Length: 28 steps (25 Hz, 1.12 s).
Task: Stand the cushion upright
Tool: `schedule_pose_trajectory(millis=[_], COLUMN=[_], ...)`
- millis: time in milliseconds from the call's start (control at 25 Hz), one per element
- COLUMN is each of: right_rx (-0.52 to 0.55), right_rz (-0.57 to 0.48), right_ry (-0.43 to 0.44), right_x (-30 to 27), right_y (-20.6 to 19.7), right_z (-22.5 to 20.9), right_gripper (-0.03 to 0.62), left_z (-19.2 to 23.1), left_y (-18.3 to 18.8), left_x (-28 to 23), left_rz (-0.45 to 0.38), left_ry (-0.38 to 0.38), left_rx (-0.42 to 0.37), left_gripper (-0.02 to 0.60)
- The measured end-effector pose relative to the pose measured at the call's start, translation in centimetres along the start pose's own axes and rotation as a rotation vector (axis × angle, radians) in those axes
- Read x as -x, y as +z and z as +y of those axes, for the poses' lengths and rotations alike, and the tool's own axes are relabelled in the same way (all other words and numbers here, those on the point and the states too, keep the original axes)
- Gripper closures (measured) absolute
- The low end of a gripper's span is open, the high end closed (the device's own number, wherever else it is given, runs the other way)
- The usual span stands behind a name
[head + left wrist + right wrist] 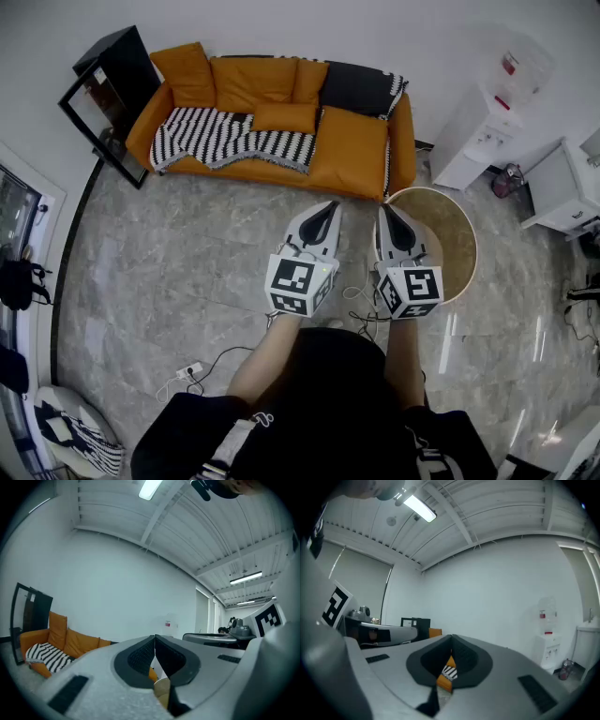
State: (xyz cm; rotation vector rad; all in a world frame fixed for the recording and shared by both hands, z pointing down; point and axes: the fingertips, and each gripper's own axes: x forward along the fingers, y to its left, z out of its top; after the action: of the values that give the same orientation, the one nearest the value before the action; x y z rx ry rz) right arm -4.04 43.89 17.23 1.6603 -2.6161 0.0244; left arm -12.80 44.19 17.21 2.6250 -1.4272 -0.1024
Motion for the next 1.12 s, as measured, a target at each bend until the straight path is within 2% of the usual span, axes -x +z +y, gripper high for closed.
schedule_pose_trajectory(millis=[200, 400, 800, 1120], right_rx=[-0.022, -0.006, 0.023, 0.041], right_rz=[-0.026, -0.006, 0.036, -0.008], right_ry=[-0.039, -0.046, -0.04, -0.016], right_x=[-1.0, -2.0, -3.9, -7.0], right_y=[0.1, 0.0, -1.0, 0.0], right_z=[0.0, 0.4, 0.5, 0.8], right_gripper=[0.583, 0.583, 0.583, 0.583], left_z=[1.4, 3.4, 8.3, 10.7], left_y=[-0.2, -0.1, -1.1, -0.8], left_x=[0.0, -0.2, 0.6, 0.0], left_rz=[0.002, -0.002, -0.008, -0.009], left_ry=[-0.007, 0.002, 0.081, 0.102], left_rx=[0.009, 0.031, 0.096, 0.065], left_gripper=[0.572, 0.572, 0.571, 0.571])
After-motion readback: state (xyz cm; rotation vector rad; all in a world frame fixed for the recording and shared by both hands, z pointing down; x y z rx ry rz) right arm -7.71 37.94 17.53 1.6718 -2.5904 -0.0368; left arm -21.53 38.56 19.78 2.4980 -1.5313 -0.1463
